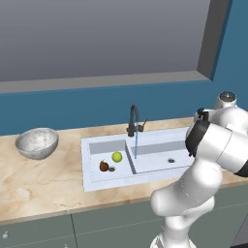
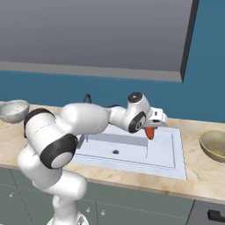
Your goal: Pick the pears from the sink and place them in one bowl. Place the sweet potato in the other bowl. Then turn off the sink faucet.
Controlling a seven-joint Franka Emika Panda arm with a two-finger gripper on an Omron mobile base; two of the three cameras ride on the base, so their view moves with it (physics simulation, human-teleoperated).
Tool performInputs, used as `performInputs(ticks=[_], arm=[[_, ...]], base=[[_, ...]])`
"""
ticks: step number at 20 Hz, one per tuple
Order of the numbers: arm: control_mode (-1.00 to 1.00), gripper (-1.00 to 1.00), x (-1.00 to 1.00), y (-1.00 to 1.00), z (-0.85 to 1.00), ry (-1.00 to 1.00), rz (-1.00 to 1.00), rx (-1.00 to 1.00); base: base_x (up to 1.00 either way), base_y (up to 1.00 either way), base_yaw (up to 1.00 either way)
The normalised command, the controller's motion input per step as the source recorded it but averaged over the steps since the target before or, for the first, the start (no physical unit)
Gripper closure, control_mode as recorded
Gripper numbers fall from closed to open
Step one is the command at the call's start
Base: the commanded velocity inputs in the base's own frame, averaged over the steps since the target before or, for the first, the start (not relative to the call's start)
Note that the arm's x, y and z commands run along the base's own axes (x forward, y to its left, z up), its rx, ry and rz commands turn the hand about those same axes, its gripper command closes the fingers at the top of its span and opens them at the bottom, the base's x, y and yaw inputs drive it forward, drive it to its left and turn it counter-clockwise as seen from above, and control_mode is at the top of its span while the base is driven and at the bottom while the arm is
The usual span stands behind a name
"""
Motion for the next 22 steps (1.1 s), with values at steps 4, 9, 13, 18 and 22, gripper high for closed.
performInputs(ticks=[4, 9, 13, 18, 22], arm=[[-1.00, 1.00, 0.00, -0.41, 0.00, -0.04, 0.01, -0.16], [-1.00, 1.00, 0.00, -0.44, 0.00, -0.05, 0.01, -0.15], [-1.00, 1.00, 0.00, -0.41, 0.11, -0.01, 0.03, -0.05], [-1.00, 1.00, 0.00, -0.45, 0.41, 0.11, 0.03, 0.02], [-1.00, 1.00, 0.00, -0.54, 0.43, 0.19, 0.03, 0.07]], base=[[0.00, 0.00, 0.00], [0.00, 0.00, 0.00], [0.00, 0.00, 0.00], [0.00, 0.00, 0.00], [0.00, 0.00, 0.00]])
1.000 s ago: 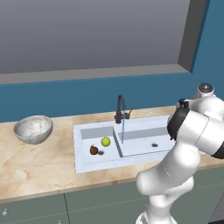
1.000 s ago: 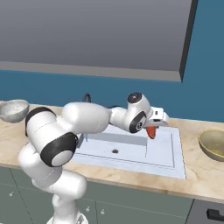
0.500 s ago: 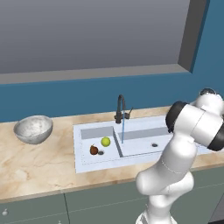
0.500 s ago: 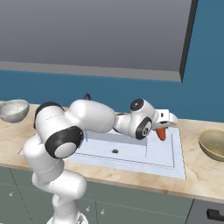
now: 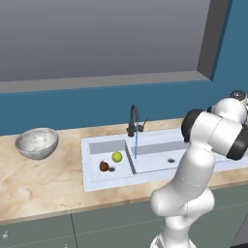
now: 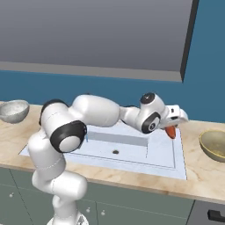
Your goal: Pick the pears from the sink and place them in one bowl. Place the sweet potato in the other bowl. Then turn off the sink faucet.
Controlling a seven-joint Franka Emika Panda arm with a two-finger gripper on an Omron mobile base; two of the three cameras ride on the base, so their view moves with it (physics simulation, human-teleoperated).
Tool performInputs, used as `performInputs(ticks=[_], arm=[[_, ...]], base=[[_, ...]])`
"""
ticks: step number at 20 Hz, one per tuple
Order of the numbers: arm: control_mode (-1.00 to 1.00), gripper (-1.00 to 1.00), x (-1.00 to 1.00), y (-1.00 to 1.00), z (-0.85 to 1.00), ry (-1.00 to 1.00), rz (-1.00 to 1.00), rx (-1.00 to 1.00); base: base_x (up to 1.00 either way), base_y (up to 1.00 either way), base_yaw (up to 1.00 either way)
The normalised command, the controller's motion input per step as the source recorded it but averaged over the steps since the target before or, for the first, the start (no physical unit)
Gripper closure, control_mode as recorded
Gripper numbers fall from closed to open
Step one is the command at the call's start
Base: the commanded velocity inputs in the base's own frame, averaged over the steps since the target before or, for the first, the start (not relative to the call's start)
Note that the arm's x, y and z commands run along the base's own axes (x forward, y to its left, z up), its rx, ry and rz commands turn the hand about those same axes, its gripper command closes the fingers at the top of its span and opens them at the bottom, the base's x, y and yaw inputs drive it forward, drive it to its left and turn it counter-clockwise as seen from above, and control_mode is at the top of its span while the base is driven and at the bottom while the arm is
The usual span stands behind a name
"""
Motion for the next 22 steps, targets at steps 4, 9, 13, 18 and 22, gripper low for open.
performInputs(ticks=[4, 9, 13, 18, 22], arm=[[-1.00, 1.00, 0.00, -0.55, 0.18, 0.14, 0.01, 0.04], [-1.00, 1.00, 0.00, -0.51, 0.00, 0.05, 0.00, 0.00], [-1.00, 1.00, 0.00, -0.42, -0.05, 0.00, 0.00, 0.00], [-1.00, 1.00, 0.00, -0.39, -0.14, -0.03, 0.00, 0.00], [-1.00, 1.00, 0.00, -0.38, -0.19, -0.05, 0.00, 0.00]], base=[[0.00, 0.00, 0.00], [0.00, 0.00, 0.00], [0.00, 0.00, 0.00], [0.00, 0.00, 0.00], [0.00, 0.00, 0.00]])
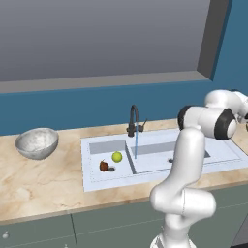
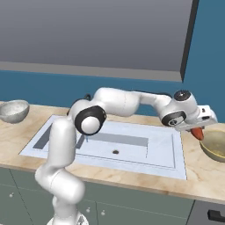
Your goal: Pick the pears from the sink and place them in one bowl. Place the sweet potato in the other bowl. Then turn off the sink faucet.
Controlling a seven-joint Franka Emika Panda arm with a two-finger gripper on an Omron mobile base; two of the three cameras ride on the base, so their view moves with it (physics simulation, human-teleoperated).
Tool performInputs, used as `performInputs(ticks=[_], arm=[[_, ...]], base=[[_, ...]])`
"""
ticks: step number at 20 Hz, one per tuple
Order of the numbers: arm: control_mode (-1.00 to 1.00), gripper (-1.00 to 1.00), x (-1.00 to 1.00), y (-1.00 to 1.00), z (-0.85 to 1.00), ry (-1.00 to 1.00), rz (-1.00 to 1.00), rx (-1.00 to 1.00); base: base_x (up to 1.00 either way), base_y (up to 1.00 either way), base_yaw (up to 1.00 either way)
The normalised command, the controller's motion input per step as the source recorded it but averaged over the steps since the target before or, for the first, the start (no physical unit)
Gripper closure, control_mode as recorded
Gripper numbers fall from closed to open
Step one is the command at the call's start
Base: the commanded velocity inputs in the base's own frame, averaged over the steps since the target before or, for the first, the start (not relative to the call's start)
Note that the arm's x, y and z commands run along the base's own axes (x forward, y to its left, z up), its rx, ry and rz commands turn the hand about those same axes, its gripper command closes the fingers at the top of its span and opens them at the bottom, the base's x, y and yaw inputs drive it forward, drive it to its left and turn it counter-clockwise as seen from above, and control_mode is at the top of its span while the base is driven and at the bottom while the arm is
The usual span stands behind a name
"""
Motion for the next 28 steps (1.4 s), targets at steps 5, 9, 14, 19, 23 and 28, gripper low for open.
performInputs(ticks=[5, 9, 14, 19, 23, 28], arm=[[-1.00, 1.00, 0.00, -0.38, -0.05, -0.06, 0.00, 0.00], [-1.00, 1.00, 0.00, -0.35, -0.04, -0.02, 0.00, 0.01], [-1.00, 1.00, 0.00, -0.34, -0.11, 0.00, 0.00, 0.00], [-1.00, 1.00, 0.00, -0.21, -0.12, 0.00, 0.00, 0.00], [-1.00, -1.00, 0.02, -0.07, -0.08, 0.00, 0.00, 0.00], [-1.00, -1.00, 0.07, -0.35, -0.26, 0.00, 0.00, 0.00]], base=[[0.00, 0.00, 0.00], [0.00, 0.00, 0.00], [0.00, 0.00, 0.00], [0.00, 0.00, 0.00], [0.00, 0.00, 0.00], [0.00, 0.00, 0.00]])
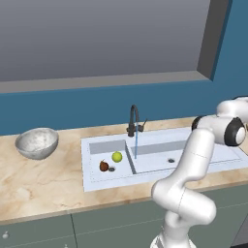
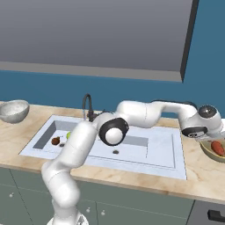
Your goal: Pick the pears from the sink and place them in one bowl. Place the sweet potato in the other bowl. Then turn off the sink faucet.
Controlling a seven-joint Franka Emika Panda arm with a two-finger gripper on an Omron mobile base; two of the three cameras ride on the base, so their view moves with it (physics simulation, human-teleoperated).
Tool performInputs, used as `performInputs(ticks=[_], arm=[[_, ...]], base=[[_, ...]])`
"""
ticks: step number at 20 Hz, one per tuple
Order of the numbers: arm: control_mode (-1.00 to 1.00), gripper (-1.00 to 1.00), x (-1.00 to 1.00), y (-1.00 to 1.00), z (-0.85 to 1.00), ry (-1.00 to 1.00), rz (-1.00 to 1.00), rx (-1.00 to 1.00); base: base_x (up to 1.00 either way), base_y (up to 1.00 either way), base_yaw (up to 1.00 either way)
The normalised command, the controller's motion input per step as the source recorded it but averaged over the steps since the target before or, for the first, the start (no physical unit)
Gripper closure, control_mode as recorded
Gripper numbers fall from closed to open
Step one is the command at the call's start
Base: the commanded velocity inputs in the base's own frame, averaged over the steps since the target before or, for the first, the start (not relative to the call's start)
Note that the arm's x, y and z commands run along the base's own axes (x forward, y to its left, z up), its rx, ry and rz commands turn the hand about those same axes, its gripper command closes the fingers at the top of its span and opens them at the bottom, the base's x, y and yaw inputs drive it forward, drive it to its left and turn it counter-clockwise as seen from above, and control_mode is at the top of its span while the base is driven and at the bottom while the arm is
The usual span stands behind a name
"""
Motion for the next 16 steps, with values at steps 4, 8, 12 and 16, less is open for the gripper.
performInputs(ticks=[4, 8, 12, 16], arm=[[-1.00, -1.00, 0.18, -0.46, -0.34, 0.00, 0.03, 0.00], [-1.00, -1.00, 0.12, -0.24, 0.09, -0.02, 0.09, 0.04], [-1.00, -1.00, 0.00, 0.09, 0.69, 0.00, 0.15, 0.02], [-1.00, -1.00, 0.01, 0.61, 0.42, 0.03, 0.12, 0.00]], base=[[0.00, 0.00, 0.00], [0.00, 0.00, 0.00], [0.00, 0.00, 0.00], [0.00, 0.00, 0.00]])
